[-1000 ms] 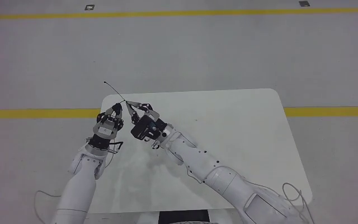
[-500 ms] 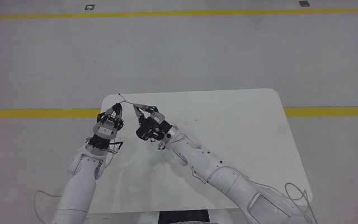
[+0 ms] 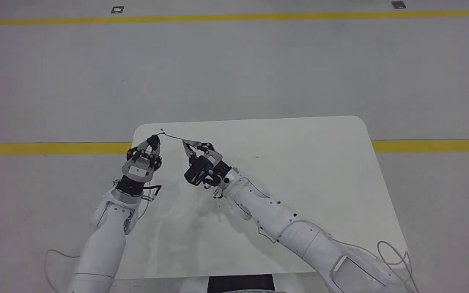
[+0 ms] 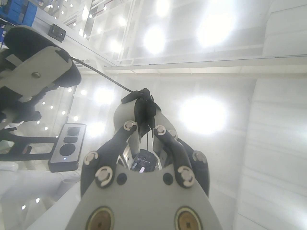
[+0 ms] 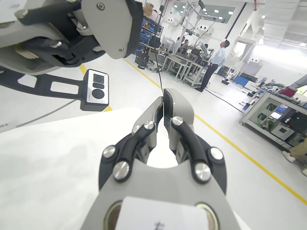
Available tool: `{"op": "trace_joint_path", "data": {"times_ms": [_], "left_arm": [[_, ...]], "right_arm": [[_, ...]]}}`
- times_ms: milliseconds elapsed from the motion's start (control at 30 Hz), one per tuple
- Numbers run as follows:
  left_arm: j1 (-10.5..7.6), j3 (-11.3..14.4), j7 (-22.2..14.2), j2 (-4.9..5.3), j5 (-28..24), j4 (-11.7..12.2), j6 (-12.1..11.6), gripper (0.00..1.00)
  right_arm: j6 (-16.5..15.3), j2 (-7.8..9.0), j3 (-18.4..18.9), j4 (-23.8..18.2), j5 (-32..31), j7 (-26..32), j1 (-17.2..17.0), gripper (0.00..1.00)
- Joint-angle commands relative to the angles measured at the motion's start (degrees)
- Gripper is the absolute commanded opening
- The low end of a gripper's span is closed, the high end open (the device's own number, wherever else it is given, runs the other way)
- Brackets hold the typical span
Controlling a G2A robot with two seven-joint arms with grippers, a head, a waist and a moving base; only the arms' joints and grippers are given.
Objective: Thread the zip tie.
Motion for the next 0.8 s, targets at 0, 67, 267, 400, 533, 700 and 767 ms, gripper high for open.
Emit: {"op": "trace_joint_path", "data": {"times_ms": [0, 67, 267, 400, 533, 700, 767], "left_arm": [[0.00, 0.0, 0.0, 0.00, 0.0, 0.0, 0.0, 0.00], [0.00, 0.0, 0.0, 0.00, 0.0, 0.0, 0.0, 0.00], [0.00, 0.0, 0.0, 0.00, 0.0, 0.0, 0.0, 0.00], [0.00, 0.0, 0.0, 0.00, 0.0, 0.0, 0.0, 0.00], [0.00, 0.0, 0.0, 0.00, 0.0, 0.0, 0.0, 0.00], [0.00, 0.0, 0.0, 0.00, 0.0, 0.0, 0.0, 0.00], [0.00, 0.0, 0.0, 0.00, 0.0, 0.0, 0.0, 0.00]], "right_arm": [[0.0, 0.23, -0.2, -0.2, 0.0, 0.2, 0.0, 0.00], [0.0, 0.45, -0.4, -0.2, 0.0, 0.5, -0.1, 0.00], [0.4, 1.09, -0.9, -0.6, 0.0, 1.3, -0.3, 0.00], [0.7, 1.46, -1.1, -1.1, 0.0, 1.9, -0.5, 0.00], [1.0, 1.82, -1.5, -1.5, 0.0, 2.4, -0.6, 0.00], [1.6, 2.31, -2.3, -1.8, 0.0, 3.2, -0.3, 0.00], [2.1, 2.53, -2.5, -2.1, 0.0, 3.4, -0.3, 0.00]]}}
